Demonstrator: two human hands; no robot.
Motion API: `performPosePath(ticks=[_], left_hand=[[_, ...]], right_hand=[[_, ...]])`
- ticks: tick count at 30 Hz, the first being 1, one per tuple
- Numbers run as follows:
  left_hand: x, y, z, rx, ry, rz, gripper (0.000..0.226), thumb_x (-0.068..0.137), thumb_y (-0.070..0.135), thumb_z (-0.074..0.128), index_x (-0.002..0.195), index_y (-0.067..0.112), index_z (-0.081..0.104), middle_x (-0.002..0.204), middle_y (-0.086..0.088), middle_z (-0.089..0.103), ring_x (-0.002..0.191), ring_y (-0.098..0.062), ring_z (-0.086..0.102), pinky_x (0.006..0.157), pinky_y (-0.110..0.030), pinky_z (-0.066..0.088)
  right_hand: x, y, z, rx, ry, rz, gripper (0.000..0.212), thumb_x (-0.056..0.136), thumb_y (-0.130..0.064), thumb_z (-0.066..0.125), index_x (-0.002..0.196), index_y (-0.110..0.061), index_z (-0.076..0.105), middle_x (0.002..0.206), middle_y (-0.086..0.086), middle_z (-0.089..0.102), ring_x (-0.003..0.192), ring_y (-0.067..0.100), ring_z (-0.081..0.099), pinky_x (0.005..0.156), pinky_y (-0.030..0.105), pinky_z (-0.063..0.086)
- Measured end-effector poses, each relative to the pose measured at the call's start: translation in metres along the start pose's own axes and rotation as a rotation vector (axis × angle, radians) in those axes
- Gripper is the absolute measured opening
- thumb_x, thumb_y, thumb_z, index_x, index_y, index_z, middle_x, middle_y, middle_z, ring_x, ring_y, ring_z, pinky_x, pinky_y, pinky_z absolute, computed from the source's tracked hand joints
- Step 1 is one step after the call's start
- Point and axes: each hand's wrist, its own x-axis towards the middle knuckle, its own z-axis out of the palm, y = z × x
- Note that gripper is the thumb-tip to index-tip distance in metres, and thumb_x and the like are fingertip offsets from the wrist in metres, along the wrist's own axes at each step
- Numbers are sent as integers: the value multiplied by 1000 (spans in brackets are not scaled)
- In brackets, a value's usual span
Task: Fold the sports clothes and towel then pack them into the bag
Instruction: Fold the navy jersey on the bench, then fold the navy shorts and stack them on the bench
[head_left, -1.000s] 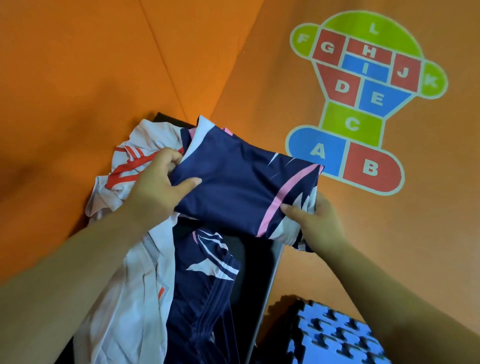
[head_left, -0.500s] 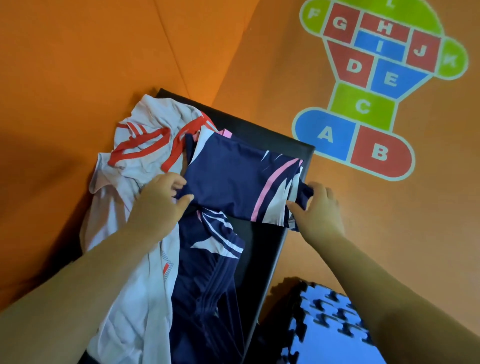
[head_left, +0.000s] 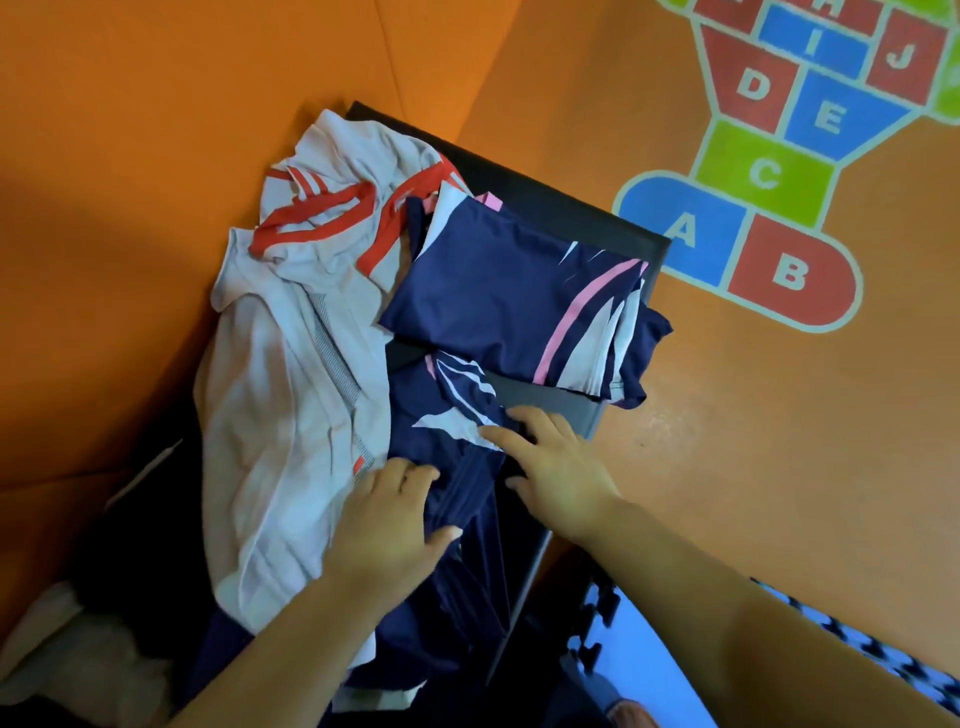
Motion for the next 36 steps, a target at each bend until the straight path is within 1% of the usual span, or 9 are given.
performPosePath(ticks=[2,5,10,15,18,22,27,31,36], left_hand=[[-3,-8,11,123,34,12,69,54,55,82,109,18,61,104,-1,60,91,-27,62,75,-39,52],[-4,-12,21,217,67,26,78,46,62,81,106,16,61,100,-3,62,86,-27,63,70,-40,53],[1,6,14,235,59,-67,71,64,75,56,102,15,60,98,-5,60,85,-32,60,69,-43,48],[2,23,1,90,178,-74,48,58,39,77,93,10,62,80,-7,61,64,-32,60,59,-40,48],[-4,31,-15,-10,258,-69,39,56,22,77,88,7,63,74,-7,62,59,-30,58,58,-39,49],[-24,36,-37,-161,315,82,30,69,19,74,92,4,63,71,-9,64,57,-30,61,51,-32,48],[-70,38,-86,-513,286,-27,38,93,25,55,129,14,51,116,-3,63,108,-22,57,88,-22,40],[-108,42,-126,-612,264,30,27,97,19,45,123,21,50,97,18,57,88,3,54,76,1,35],[-151,48,-172,-593,247,154,40,88,52,30,121,32,43,97,6,64,91,-15,61,84,-43,50]], right_hand=[[12,1,2,-88,25,8,72,56,-10,82,120,-31,56,119,13,59,92,38,60,66,45,53],[25,2,0,-204,66,-26,45,60,-8,71,101,-27,69,109,12,64,83,37,62,62,44,51],[30,-10,-24,94,-28,124,31,87,-15,49,115,-24,59,115,0,54,105,22,51,86,37,44],[4,-30,-64,409,129,224,8,86,-18,56,90,-23,61,65,-11,51,58,6,45,56,22,34],[-16,-40,-88,535,185,330,14,85,-18,58,76,-27,56,50,-14,50,52,11,46,56,31,43],[-40,-62,-119,643,264,402,13,86,-22,60,73,-23,59,59,6,57,61,30,59,59,38,50],[-75,-94,-153,723,348,419,10,84,-21,60,74,-20,61,67,6,62,60,26,54,56,33,43],[-103,-121,-180,747,405,403,9,84,-21,64,76,-17,62,70,10,60,62,16,48,59,30,36],[-135,-156,-222,678,431,384,9,86,-19,60,80,-15,65,71,8,62,62,18,51,61,31,43]])
